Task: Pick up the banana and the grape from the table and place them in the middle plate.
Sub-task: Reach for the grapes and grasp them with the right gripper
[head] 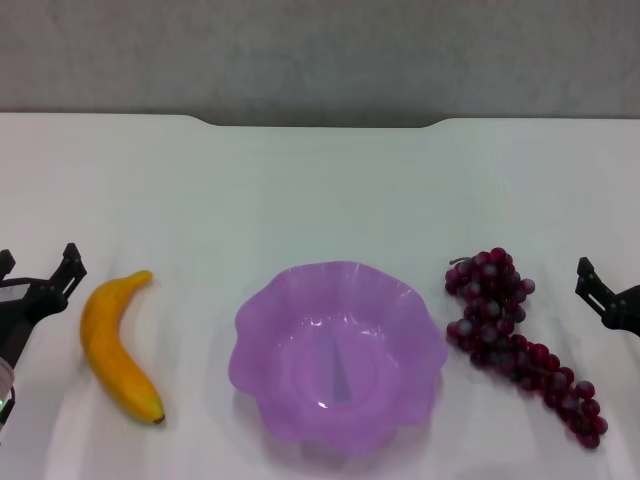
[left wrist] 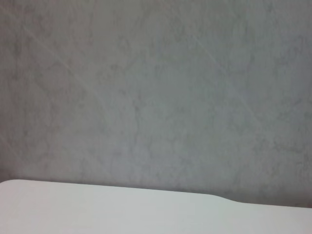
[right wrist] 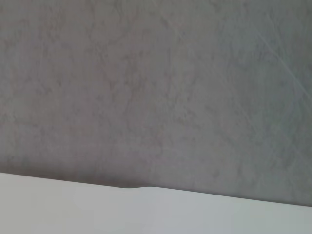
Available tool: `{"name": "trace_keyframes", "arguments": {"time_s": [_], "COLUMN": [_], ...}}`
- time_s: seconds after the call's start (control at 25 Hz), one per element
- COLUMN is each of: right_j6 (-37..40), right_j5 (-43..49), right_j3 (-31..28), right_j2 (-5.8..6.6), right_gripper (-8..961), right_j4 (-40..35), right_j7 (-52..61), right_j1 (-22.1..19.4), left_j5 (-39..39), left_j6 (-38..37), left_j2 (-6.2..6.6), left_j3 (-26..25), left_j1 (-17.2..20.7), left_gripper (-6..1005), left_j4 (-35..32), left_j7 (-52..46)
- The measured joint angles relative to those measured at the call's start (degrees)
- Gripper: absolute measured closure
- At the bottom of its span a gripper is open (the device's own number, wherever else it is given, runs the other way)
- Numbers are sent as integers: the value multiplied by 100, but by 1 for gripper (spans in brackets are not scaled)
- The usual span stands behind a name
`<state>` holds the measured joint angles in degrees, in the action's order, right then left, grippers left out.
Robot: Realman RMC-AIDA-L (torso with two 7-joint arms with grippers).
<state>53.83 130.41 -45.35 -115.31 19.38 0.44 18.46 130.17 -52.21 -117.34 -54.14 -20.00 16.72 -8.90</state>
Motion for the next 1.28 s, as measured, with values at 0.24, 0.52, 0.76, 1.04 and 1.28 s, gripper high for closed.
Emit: {"name": "trace_keyframes", "arguments": {"time_s": [0.24,0.52,0.76,1.04,1.28], "right_j6": [18,-84,-786,-4151,-7932], "right_j5": [0,10,24,27,10], "right_j3": [0,0,-134,-1718,-3953], "right_j2": [0,13,208,496,55], "right_gripper": [57,56,56,58,62], "right_j4": [12,102,1046,3696,5380], "right_j7": [0,-4,-295,-1949,-2725], "right_j1": [0,24,-64,-745,-1051], "left_j5": [0,0,0,0,-1], "left_j6": [0,0,66,124,132], "left_j2": [0,0,11,18,18], "left_j3": [-8,-3,-18,-17,-17], "left_j1": [-3,-1,55,70,58], "left_gripper": [109,109,109,108,108], "left_j4": [-9,-10,-20,-26,-37], "left_j7": [-17,-13,11,19,20]}}
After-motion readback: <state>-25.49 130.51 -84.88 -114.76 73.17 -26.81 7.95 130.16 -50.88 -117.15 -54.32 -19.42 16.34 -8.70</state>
